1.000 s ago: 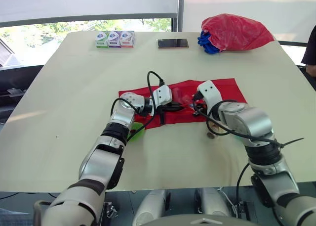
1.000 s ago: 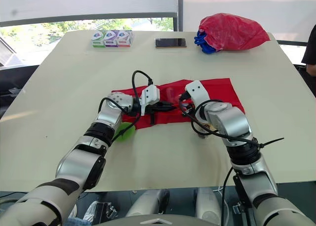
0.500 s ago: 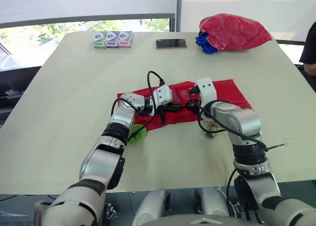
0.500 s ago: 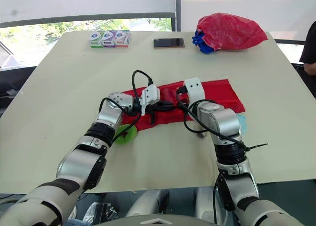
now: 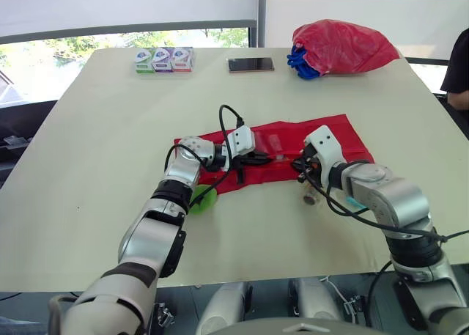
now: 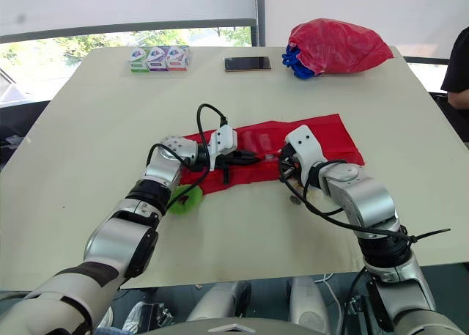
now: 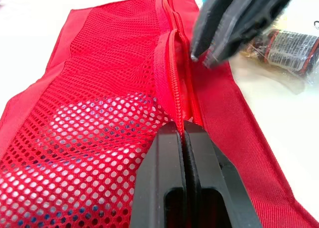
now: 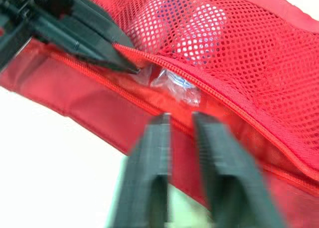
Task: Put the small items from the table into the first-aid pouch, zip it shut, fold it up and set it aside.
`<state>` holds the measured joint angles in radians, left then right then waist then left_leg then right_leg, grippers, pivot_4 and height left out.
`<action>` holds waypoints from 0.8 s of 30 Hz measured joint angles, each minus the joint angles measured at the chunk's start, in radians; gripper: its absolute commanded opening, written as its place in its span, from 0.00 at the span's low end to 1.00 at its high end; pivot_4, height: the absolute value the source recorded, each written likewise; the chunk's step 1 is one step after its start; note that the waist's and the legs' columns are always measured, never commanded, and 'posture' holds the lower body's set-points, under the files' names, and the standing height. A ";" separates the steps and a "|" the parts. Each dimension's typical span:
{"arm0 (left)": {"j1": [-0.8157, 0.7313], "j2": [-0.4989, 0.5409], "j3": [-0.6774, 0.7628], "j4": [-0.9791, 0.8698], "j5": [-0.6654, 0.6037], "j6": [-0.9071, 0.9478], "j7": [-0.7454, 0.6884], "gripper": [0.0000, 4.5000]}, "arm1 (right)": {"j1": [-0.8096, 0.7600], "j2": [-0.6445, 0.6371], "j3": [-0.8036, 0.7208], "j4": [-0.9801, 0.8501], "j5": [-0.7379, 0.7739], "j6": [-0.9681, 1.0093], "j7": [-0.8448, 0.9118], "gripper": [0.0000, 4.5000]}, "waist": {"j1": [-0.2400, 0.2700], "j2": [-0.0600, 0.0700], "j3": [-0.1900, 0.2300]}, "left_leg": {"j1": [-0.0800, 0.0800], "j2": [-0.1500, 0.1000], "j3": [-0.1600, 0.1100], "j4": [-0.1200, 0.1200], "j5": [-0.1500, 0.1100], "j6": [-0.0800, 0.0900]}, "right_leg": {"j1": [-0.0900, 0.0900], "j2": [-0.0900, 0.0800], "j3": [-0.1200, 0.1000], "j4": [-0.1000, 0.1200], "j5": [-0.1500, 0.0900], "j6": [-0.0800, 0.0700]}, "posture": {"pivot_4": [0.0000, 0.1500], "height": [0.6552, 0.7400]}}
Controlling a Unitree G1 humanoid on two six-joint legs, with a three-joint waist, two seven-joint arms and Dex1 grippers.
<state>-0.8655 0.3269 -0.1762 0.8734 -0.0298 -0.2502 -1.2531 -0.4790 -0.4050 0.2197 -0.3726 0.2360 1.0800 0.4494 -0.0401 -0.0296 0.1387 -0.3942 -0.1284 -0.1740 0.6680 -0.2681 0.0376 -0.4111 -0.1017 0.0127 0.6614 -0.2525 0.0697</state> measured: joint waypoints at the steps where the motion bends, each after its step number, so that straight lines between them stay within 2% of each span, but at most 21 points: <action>1: 0.000 0.000 0.001 0.000 -0.001 0.000 -0.006 0.00 | 0.005 -0.005 0.023 0.013 -0.023 -0.039 -0.005 0.02 | 0.000 0.000 0.000 | 0.000 0.000 0.000 0.000 0.000 0.000 | 0.000 -0.001 0.000 0.000 0.000 0.000 | 1.00 1.00; 8: 0.000 0.001 0.001 -0.001 -0.003 0.000 -0.020 0.00 | -0.005 0.065 0.095 0.141 -0.100 -0.191 -0.039 0.02 | 0.001 0.000 0.000 | 0.000 0.000 0.000 0.000 0.000 0.000 | 0.000 0.000 0.000 0.000 0.000 0.000 | 1.00 1.00; 14: 0.000 -0.001 0.004 -0.004 -0.013 0.005 -0.041 0.00 | -0.099 0.148 0.096 0.308 -0.131 -0.302 -0.044 0.02 | -0.002 0.000 0.000 | 0.000 0.000 0.000 0.000 0.000 0.000 | 0.000 0.001 0.000 0.000 0.000 0.000 | 1.00 1.00; 18: 0.000 0.004 0.010 -0.010 -0.012 0.005 -0.041 0.00 | -0.105 0.185 0.094 0.389 -0.150 -0.386 -0.053 0.02 | 0.000 0.000 0.000 | 0.000 0.000 0.000 0.000 0.000 0.000 | 0.000 0.001 0.000 0.000 0.000 0.000 | 1.00 1.00; 24: 0.003 0.000 0.008 -0.010 -0.011 0.004 -0.040 0.00 | -0.024 0.174 0.079 0.336 -0.152 -0.435 -0.042 0.02 | 0.002 0.000 0.000 | 0.000 0.000 0.000 0.000 0.000 0.000 | 0.000 0.001 0.000 0.000 0.000 0.000 | 1.00 1.00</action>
<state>-0.8628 0.3265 -0.1678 0.8630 -0.0413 -0.2465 -1.2931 -0.5029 -0.2315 0.2991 -0.0361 0.0840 0.6446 0.4070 -0.0384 -0.0297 0.1386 -0.3941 -0.1287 -0.1741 0.6683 -0.2680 0.0376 -0.4111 -0.1010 0.0126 0.6614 -0.2524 0.0696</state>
